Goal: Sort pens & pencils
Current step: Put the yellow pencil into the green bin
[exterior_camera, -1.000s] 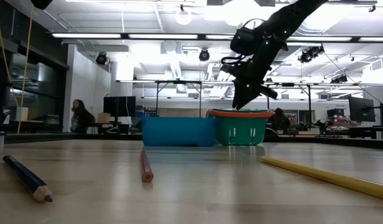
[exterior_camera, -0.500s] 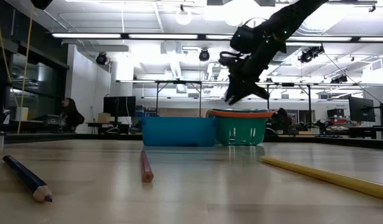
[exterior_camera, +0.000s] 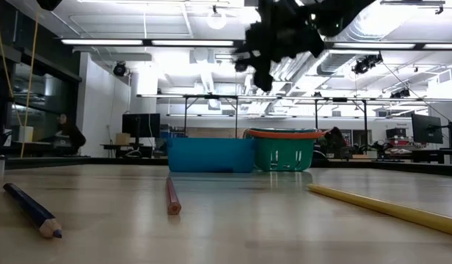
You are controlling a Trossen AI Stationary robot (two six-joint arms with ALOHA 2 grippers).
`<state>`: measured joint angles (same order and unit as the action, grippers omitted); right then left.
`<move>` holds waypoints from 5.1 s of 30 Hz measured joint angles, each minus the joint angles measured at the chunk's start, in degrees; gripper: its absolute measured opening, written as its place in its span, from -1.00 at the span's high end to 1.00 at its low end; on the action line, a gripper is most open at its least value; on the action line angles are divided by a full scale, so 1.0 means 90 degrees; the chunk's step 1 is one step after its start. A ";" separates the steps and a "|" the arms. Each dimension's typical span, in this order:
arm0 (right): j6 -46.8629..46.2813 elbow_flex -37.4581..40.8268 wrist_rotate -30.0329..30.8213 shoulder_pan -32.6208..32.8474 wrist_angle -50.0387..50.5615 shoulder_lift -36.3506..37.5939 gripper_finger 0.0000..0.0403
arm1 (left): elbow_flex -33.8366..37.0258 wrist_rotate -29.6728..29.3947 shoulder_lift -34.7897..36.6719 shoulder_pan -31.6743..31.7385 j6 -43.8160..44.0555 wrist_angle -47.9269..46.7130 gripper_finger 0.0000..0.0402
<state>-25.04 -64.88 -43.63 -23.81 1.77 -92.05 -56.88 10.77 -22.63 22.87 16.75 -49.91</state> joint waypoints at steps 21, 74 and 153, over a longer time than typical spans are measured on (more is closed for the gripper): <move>-0.1194 0.0000 0.2445 0.3975 0.0573 0.0002 0.67 | 0.0000 0.0043 0.0000 -0.0001 0.0002 -0.0532 0.75; -0.8765 -0.4670 0.5101 0.5934 0.6864 -0.3951 0.54 | 0.0000 0.0594 0.0002 0.0000 -0.0642 -0.1767 0.75; -0.9004 -0.4150 0.4730 0.5787 0.6891 -0.3635 0.54 | 0.0000 0.0932 0.0002 -0.0002 -0.1001 -0.2029 0.75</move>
<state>-106.08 -102.24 -1.06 28.27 63.79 -124.76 -56.88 19.16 -22.61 22.85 7.75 -68.17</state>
